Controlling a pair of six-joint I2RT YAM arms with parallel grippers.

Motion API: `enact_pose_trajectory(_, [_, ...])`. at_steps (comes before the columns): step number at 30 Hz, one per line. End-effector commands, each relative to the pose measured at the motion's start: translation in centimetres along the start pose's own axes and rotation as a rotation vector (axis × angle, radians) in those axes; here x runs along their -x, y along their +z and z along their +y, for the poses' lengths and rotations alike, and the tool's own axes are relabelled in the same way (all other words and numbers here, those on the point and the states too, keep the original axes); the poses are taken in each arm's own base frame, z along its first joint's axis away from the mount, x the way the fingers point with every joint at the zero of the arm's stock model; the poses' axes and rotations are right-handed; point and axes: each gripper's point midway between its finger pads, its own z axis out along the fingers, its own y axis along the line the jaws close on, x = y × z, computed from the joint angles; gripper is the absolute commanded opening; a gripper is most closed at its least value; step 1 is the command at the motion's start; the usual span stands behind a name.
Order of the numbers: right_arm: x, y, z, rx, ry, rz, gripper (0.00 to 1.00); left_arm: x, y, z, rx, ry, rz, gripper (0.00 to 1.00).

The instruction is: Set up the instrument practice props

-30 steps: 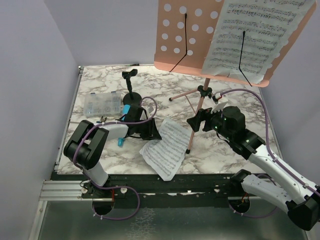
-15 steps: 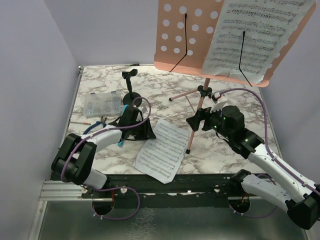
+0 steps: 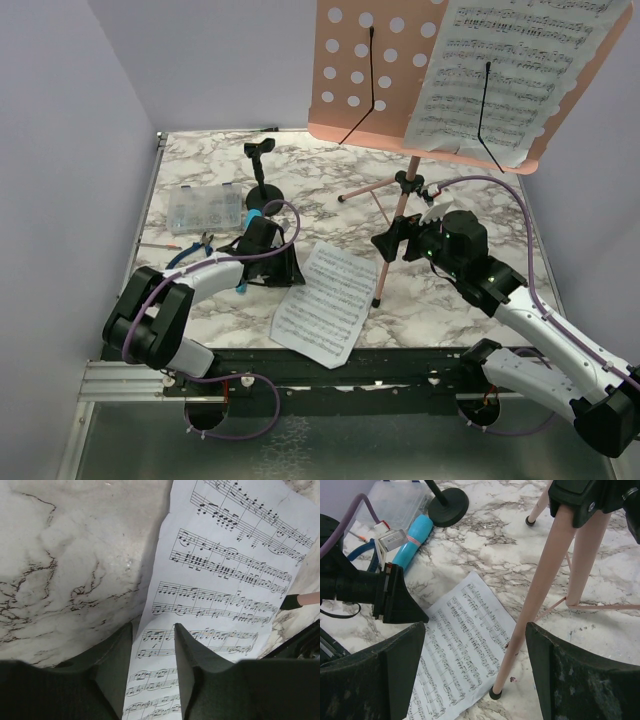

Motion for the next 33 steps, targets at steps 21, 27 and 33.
enact_pose_trajectory(21, [1.9,-0.8,1.7,0.069,0.003,-0.051,0.86,5.0,-5.2,-4.3,-0.102,0.149,-0.253,0.0])
enact_pose_trajectory(27, [2.2,-1.1,2.9,0.133,0.006,-0.066,0.86,7.9,-11.2,-7.6,-0.184,0.221,-0.47,0.0])
enact_pose_trajectory(33, [2.5,-1.6,4.5,0.227,-0.011,-0.08,0.87,9.6,-17.4,-10.6,-0.27,0.287,-0.672,0.0])
